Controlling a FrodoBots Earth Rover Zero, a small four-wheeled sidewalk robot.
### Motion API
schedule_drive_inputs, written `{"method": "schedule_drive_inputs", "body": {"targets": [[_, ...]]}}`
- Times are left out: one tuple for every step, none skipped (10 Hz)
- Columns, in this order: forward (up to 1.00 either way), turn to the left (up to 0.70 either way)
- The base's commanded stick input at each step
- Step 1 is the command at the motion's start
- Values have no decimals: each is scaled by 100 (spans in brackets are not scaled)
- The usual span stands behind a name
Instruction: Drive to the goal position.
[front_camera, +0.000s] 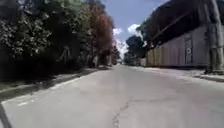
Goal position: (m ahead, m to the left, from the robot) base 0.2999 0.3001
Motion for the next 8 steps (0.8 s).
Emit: {"method": "schedule_drive_inputs", "body": {"targets": [[100, 3], [100, 3], [100, 3], [100, 3], [100, 3], [100, 3], [100, -15], [100, -37]]}}
